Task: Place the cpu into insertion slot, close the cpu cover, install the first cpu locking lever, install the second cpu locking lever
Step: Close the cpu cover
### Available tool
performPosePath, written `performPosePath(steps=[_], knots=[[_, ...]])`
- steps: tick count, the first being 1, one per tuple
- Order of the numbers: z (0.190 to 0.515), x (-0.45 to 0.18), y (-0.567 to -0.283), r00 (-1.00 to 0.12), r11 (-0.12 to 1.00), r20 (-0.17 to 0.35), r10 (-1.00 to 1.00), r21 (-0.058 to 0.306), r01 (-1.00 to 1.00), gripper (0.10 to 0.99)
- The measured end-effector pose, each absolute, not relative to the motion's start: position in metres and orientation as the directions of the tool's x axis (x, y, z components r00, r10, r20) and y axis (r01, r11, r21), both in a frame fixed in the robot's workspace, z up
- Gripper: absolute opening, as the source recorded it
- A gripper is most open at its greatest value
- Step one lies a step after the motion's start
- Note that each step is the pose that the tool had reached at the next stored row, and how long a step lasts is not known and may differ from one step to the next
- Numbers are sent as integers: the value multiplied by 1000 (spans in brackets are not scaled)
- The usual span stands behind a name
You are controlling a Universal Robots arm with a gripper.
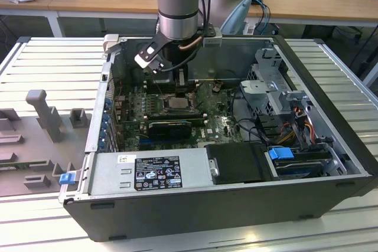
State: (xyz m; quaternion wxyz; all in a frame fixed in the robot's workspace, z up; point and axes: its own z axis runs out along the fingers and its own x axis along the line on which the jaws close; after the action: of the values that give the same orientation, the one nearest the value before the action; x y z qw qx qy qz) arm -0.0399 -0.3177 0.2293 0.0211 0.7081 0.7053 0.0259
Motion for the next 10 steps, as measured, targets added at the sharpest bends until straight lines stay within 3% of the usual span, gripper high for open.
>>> performPosePath(steps=[10], knots=[[235, -40, -317, 4, -4, 5, 1000, 67, 998, 106]])
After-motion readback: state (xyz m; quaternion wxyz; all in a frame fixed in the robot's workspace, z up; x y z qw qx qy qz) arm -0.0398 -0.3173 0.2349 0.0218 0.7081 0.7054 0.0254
